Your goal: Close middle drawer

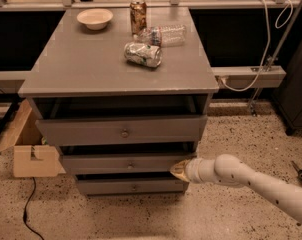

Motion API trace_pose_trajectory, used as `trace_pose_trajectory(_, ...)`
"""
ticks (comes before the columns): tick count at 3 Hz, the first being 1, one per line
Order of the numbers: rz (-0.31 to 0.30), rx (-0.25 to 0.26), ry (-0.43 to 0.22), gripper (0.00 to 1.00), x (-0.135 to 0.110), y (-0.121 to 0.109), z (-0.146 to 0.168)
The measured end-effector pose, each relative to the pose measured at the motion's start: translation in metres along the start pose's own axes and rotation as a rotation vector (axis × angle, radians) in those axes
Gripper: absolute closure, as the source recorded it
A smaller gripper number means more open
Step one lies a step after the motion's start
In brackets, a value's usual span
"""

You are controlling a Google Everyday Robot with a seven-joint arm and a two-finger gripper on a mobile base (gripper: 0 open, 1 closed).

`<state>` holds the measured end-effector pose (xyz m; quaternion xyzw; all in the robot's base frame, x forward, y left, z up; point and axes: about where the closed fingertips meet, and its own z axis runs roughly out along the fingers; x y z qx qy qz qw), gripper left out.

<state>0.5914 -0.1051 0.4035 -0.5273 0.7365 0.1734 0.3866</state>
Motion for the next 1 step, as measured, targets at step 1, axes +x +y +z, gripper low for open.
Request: trace_pose_trajectory(1, 0.037, -0.024, 0.027, 1.00, 0.0088, 0.0271, -0.0487)
